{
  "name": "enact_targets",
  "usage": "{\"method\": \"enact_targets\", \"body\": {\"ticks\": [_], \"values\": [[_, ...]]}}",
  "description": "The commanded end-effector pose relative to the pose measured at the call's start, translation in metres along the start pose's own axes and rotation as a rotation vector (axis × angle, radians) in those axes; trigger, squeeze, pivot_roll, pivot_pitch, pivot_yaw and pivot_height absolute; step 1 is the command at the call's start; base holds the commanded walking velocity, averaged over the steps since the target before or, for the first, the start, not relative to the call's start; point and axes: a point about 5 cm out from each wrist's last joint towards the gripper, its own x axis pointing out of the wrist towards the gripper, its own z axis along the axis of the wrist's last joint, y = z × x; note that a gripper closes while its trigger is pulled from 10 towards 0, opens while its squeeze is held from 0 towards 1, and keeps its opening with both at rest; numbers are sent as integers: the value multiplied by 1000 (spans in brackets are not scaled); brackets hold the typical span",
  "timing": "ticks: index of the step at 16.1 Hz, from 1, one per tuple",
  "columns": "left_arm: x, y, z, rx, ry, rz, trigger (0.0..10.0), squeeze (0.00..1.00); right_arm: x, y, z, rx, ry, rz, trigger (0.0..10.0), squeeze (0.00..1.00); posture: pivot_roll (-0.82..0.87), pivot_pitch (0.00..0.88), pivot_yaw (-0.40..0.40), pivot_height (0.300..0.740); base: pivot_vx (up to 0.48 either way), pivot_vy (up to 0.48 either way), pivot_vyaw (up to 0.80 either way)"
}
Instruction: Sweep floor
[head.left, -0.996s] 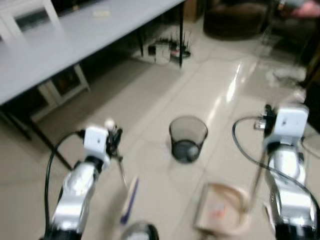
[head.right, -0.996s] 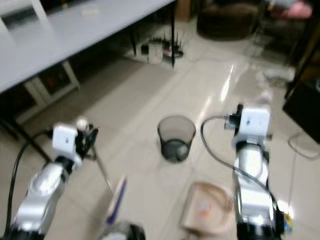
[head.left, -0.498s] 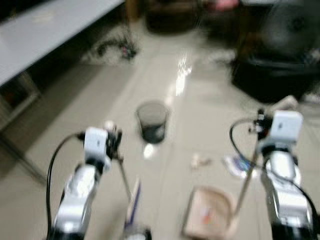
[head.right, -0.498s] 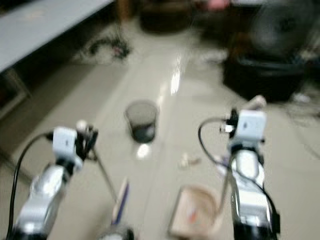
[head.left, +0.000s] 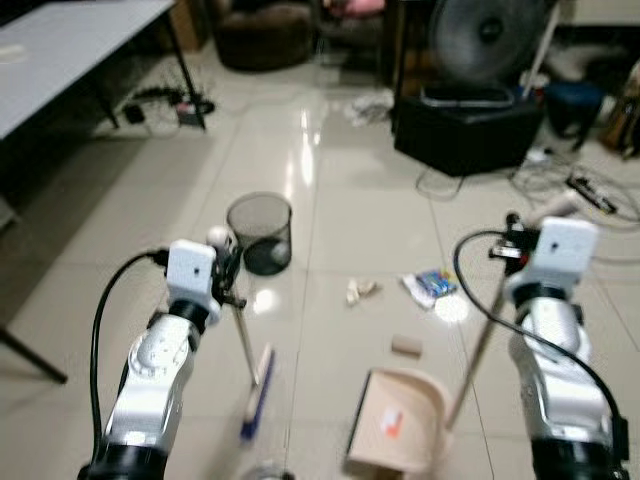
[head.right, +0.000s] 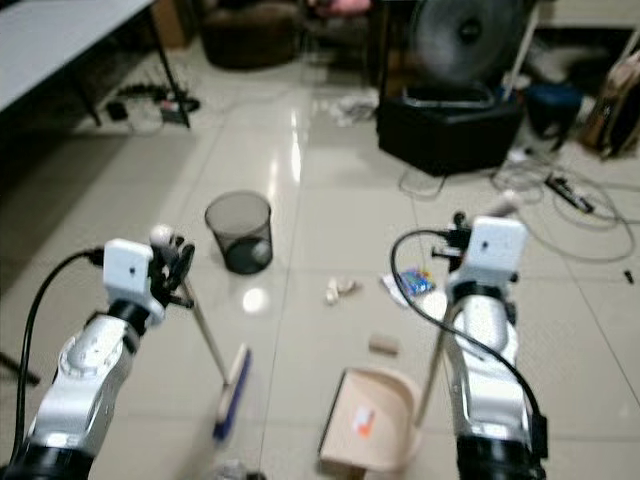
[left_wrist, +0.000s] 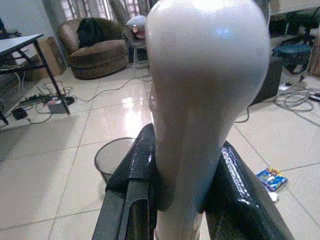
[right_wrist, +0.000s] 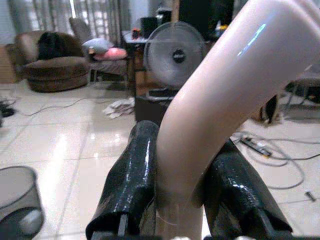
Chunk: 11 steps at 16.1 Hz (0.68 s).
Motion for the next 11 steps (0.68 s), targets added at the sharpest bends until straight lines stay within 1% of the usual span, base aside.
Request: {"method": "enact_targets", "body": {"ticks": [1,2,4,6,10,11], "values": [[5,2,11,27,-40,-4,10000,0,3,-1,7,-5,-34,-7,10000,0,19,59,72,740,0,-379,0],[7,0,13,32,-44,-11,10000,0,3,-2,5,-25,-24,-13,10000,0,19,60,73,740,0,-382,0],[7,0,13,39,-42,-18,10000,0,3,-3,4,-20,-21,-21,10000,0,21,67,79,740,0,-384,0],[8,1,11,12,-14,-8,10000,0,2,-5,3,-10,-19,-31,10000,0,22,68,78,740,0,0,0],[7,-2,14,33,-33,-7,10000,0,0,-4,4,-25,-20,-12,10000,0,24,73,67,740,0,0,0],[8,-2,16,33,-47,0,10000,0,1,-3,5,-14,-29,1,10000,0,25,79,65,740,0,0,0]]}}
